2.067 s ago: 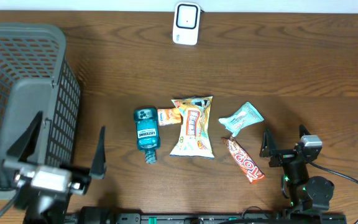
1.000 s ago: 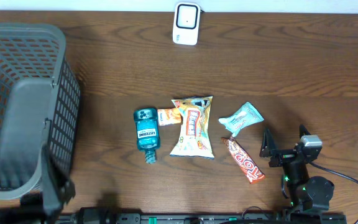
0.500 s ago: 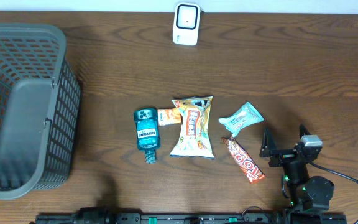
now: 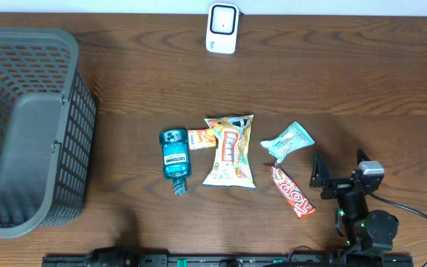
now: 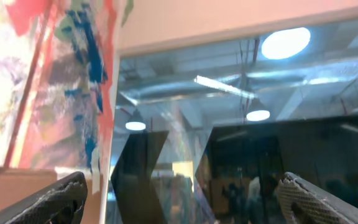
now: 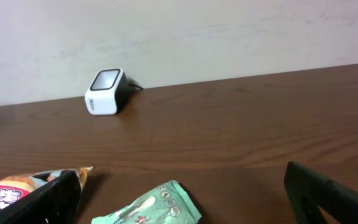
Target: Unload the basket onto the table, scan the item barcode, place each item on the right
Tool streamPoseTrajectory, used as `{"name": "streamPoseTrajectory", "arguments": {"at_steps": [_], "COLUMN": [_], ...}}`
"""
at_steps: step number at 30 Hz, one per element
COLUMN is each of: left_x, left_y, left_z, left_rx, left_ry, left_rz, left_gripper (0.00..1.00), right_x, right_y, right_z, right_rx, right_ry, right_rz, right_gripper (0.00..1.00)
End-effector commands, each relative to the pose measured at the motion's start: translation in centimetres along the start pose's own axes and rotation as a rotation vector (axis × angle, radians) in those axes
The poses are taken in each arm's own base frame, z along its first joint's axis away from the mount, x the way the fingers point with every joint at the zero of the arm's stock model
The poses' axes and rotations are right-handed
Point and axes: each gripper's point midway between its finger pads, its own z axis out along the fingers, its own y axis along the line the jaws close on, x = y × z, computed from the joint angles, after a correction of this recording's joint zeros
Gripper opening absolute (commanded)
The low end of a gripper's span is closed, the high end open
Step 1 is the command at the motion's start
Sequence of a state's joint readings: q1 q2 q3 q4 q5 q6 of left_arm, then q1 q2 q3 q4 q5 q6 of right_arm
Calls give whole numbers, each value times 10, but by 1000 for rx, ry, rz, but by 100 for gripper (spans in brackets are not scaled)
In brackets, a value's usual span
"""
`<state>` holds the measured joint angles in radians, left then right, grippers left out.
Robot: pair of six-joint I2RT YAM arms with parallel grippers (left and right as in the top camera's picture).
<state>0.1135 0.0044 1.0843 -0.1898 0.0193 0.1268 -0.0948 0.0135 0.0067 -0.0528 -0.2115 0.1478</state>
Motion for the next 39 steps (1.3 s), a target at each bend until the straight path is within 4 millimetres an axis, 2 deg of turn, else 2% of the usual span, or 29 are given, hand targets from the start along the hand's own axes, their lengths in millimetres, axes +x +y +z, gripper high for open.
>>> {"name": "streamPoseTrajectory", "arguments": {"at_steps": [1, 14, 21, 27, 33, 36, 39], "left_x": [-10, -12, 1, 38, 94, 127, 150], "left_y": [1, 2, 1, -2, -5, -7, -7], "left_z": [-1, -1, 1, 12, 23, 25, 24], "left_rx": [-9, -9, -8, -8, -15, -24, -32], "left_ry": [-39, -46, -6, 54, 126, 184, 232], "left_rz": [-13, -95, -94, -103, -219, -252, -245], "left_gripper": [98, 98, 98, 98, 98, 98, 98], "right_x": [1, 1, 1, 1, 1, 2, 2], "right_y": [1, 1, 1, -1, 3, 3, 3], "right_z": [0, 0, 0, 0, 0, 0, 0], "right_rx": [-3, -3, -3, 4, -15, -18, -18], "right_ry": [4, 4, 3, 2, 5, 7, 8], "right_rz": [-11, -11, -11, -14, -1, 119, 250], "right_gripper": [99, 99, 99, 99, 99, 99, 99]}}
